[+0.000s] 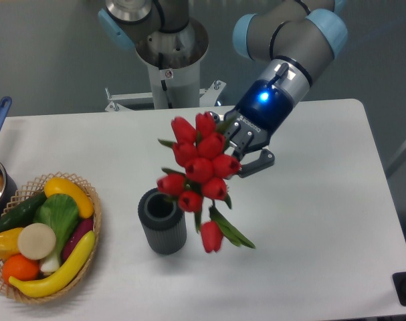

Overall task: Insert the flowers into the vase
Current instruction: 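Carry the red tulip bunch with the gripper over the dark grey vase, then lower the tulip stems down into the vase opening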

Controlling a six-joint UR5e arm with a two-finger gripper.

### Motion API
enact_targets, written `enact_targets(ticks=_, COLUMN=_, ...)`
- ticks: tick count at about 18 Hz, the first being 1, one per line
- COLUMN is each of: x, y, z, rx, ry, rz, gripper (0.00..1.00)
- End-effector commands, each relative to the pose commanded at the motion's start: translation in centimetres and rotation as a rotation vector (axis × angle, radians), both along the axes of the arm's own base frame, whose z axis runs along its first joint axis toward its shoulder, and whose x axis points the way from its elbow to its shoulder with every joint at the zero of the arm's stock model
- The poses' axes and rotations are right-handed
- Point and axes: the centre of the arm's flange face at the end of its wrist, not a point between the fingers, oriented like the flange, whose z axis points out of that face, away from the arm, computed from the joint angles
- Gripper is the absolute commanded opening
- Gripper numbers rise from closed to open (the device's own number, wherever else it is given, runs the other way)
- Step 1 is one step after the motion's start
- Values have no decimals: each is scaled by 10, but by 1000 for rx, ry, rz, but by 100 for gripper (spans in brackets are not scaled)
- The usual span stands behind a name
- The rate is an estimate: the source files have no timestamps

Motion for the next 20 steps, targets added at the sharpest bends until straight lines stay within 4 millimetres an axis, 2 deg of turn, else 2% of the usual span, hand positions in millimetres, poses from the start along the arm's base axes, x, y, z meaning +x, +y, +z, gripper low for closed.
enact_targets(ticks=3, x=7, y=-2, z=0, rx=86, ry=-13, rz=-43, gripper=29)
enact_targets(ticks=7, x=30, y=6, z=-27, rx=148, ry=23, rz=-89, gripper=28)
enact_targets(ticks=13, x=53, y=20, z=-35, rx=153, ry=18, rz=-131, gripper=28)
enact_targets(ticks=16, x=54, y=20, z=-38, rx=150, ry=13, rz=-132, gripper=28)
enact_targets(ticks=20, x=59, y=19, z=-55, rx=137, ry=-13, rz=-132, gripper=28)
